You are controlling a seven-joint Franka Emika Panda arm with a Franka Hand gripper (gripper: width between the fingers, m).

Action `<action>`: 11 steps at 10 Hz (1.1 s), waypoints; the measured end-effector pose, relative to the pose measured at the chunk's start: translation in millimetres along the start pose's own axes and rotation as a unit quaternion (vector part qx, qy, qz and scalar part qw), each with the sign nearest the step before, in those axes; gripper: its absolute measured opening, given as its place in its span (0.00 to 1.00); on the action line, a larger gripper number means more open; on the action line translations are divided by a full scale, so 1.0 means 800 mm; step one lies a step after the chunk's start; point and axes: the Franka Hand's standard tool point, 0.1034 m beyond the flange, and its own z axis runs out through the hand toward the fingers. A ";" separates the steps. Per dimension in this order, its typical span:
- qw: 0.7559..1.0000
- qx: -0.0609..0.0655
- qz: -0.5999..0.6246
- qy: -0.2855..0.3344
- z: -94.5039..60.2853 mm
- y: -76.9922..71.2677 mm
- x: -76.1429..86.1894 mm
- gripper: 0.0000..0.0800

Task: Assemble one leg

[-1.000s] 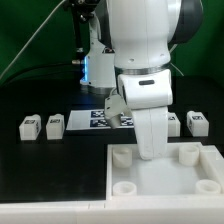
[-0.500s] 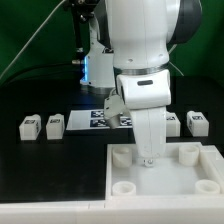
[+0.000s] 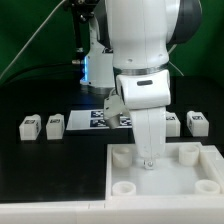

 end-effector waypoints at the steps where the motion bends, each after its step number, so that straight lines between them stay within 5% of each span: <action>1: 1.000 0.000 0.000 0.000 0.000 0.000 0.000 0.81; 4: 1.000 -0.001 0.019 0.000 -0.002 0.001 0.001 0.81; 7: 0.996 -0.015 0.091 -0.005 -0.043 -0.008 0.031 0.81; 11: 0.928 -0.029 0.371 0.014 -0.078 -0.038 0.124 0.81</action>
Offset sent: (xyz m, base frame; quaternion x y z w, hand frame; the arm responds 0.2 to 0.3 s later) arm 0.0000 0.0000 0.0000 0.0000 0.0000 0.0000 1.0000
